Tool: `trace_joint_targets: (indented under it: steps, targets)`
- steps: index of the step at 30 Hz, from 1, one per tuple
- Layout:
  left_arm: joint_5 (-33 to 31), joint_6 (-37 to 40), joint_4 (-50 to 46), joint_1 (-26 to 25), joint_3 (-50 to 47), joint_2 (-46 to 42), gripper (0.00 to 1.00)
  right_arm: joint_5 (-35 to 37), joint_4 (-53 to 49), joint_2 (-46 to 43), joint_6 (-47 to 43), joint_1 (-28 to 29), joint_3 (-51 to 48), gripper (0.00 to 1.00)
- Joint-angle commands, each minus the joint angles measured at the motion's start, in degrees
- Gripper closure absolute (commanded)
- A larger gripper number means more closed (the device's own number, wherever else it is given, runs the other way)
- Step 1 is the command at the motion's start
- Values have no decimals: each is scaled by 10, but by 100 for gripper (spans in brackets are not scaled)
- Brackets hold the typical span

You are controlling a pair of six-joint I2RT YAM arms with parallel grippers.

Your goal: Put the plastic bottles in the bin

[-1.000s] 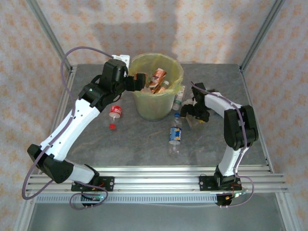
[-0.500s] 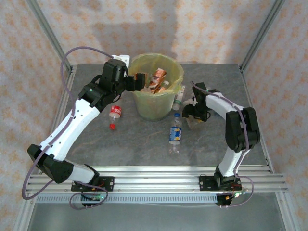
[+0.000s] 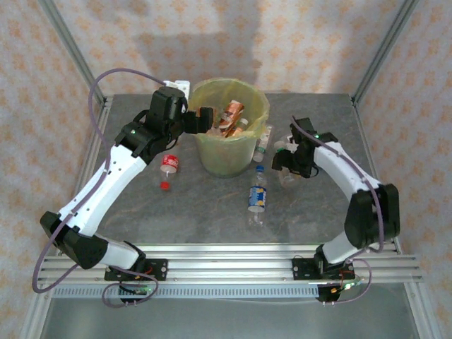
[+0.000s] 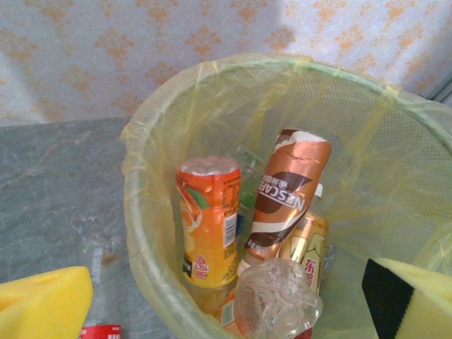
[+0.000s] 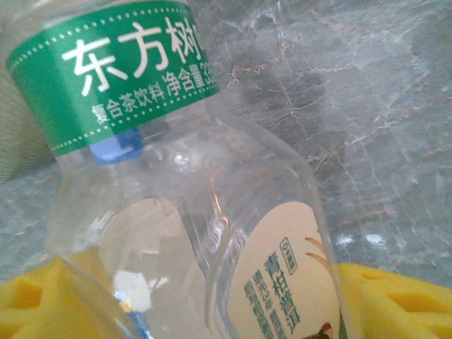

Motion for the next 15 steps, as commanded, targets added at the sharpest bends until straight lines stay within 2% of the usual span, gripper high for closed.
trace_joint_targets:
  steps: [1, 8, 15]
  targets:
    - [-14, -14, 6, 10, 2, -12, 0, 24, -43, -60, 36, 4, 17, 49]
    - [-1, -26, 20, 16, -4, -12, 0, 4, -55, -134, 73, 4, 84, 50]
    - [0, -36, 35, 25, -16, -21, 0, -47, -23, -139, 106, 7, 181, 50]
